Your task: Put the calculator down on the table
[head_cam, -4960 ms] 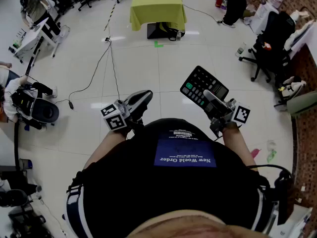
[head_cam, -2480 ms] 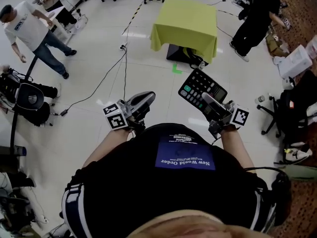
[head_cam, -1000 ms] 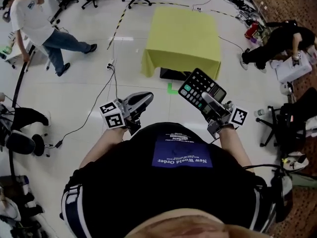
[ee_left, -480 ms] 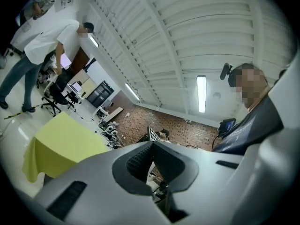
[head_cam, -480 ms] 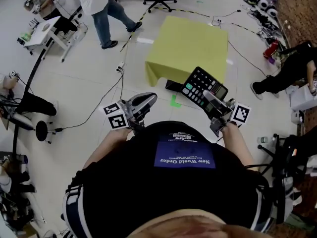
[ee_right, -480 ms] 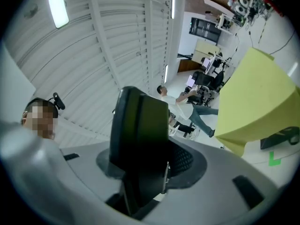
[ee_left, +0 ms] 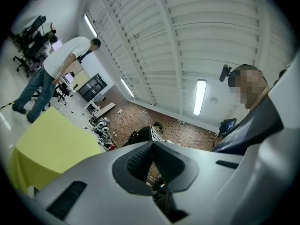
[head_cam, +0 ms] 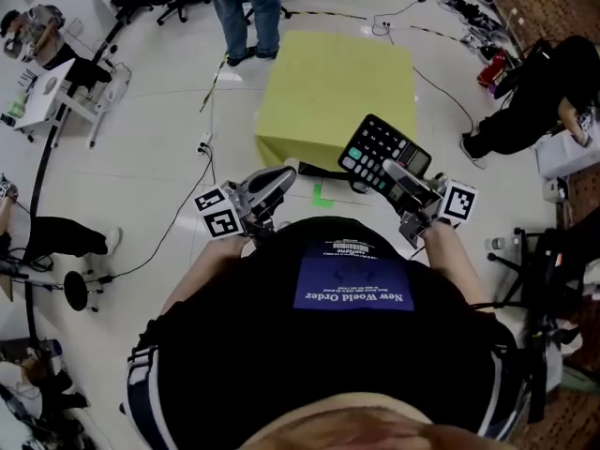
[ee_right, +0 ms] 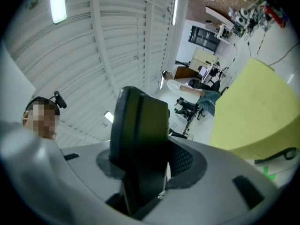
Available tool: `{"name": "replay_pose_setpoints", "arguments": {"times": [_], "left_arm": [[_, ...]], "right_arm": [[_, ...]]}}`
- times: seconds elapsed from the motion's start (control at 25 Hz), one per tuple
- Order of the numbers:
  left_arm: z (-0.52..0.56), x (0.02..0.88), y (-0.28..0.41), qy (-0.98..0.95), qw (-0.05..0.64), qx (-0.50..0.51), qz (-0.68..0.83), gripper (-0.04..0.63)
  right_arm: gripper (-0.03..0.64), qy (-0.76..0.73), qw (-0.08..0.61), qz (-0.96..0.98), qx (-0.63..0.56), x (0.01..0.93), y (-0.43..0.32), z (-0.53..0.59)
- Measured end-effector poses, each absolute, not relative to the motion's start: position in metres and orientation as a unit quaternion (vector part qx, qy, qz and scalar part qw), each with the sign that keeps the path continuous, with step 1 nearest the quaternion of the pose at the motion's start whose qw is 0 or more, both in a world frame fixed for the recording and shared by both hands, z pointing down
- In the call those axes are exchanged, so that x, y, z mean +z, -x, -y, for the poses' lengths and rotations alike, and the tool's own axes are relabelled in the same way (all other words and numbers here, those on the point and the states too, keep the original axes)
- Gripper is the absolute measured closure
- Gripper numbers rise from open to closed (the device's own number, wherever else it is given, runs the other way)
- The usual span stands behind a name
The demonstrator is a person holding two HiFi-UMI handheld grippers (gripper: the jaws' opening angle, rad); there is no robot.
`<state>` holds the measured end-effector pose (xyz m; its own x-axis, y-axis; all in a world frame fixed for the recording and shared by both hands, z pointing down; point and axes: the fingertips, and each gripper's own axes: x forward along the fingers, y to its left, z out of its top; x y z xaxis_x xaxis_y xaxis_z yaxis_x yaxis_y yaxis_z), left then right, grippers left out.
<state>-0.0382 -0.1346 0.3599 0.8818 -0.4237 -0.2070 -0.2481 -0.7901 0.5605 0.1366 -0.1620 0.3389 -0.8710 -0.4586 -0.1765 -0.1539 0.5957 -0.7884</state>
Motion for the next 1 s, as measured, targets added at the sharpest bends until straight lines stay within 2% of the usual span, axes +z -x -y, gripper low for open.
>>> {"name": "replay_pose_setpoints", "arguments": {"times": [0.24,0.52,0.84,1.0], "left_arm": [[0.230,0.353,0.089,-0.946,0.258,-0.154,0.122,0.589],[0.306,0.363,0.112,-0.946,0.275,-0.145,0.094,0.588],[0.372,0.385,0.089,-0.936,0.298,-0.142,0.122,0.588],[0.412,0.382,0.059,-0.937,0.280,-0.136,0.157,0.589]], "right_arm": [[0.442,0.234,0.208,-0.867,-0.387,0.327,-0.100,0.226],[0.442,0.272,0.212,-0.850,-0.399,0.338,-0.075,0.283],[0.442,0.258,0.203,-0.847,-0.419,0.352,-0.102,0.364],[0.442,0.218,0.199,-0.855,-0.427,0.361,-0.132,0.417]]}}
